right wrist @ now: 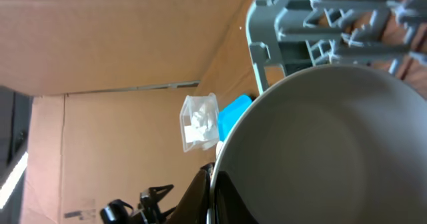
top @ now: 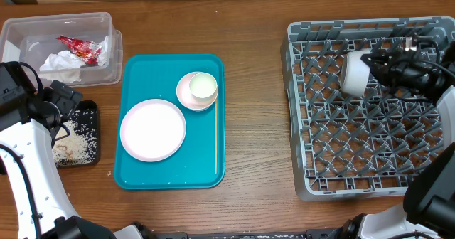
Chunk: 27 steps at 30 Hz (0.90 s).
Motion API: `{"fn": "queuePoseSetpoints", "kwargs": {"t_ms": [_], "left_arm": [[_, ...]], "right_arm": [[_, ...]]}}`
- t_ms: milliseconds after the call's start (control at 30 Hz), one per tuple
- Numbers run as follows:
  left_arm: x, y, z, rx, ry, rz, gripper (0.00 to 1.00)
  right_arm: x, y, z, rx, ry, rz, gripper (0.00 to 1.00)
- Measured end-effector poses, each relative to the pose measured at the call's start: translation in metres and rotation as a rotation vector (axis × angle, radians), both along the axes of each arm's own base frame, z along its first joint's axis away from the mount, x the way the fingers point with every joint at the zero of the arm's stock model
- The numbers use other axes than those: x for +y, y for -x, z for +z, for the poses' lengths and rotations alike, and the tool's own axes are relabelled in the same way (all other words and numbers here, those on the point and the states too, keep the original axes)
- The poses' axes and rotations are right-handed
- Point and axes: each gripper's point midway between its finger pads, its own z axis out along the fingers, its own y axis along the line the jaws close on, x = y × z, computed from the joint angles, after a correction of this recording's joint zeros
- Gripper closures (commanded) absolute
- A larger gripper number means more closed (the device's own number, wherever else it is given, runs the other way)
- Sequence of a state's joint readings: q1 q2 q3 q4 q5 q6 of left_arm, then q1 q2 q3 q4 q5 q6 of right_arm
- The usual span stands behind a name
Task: Sort waste into correct bins and load items into the dishwasher
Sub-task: 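Carry the white bowl right and set it upside down in the rack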
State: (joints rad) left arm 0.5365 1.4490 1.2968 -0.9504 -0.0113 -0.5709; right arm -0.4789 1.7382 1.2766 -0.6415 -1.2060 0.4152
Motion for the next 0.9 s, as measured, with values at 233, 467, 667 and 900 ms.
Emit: {"fn": "queuePoseSetpoints", "kwargs": {"t_ms": [233,467,667,900], "left_arm": [[0.0000,0.0001,-0.0001,0.000,0.000,0.000,0.00],[0.0000,0.0000,0.0000,0.000,0.000,0.000,0.00],[0.0000,0.0000,0.0000,0.000,0.000,0.000,0.00],[0.0000,0.0000,0.0000,0.000,0.000,0.000,0.00]], "right_arm": [[0.0030,0.0033,-0.0018,0.030,-0.018,0.003,0.96],[0.0030,0.0034,-0.0020,0.032,-0.018,0.002,0.96],[0.0030,0.0035,-0.0023,0.033,-0.018,0.002,0.96],[0.0042,0.0035,-0.0026,0.033,-0.018,0.005,0.96]]}}
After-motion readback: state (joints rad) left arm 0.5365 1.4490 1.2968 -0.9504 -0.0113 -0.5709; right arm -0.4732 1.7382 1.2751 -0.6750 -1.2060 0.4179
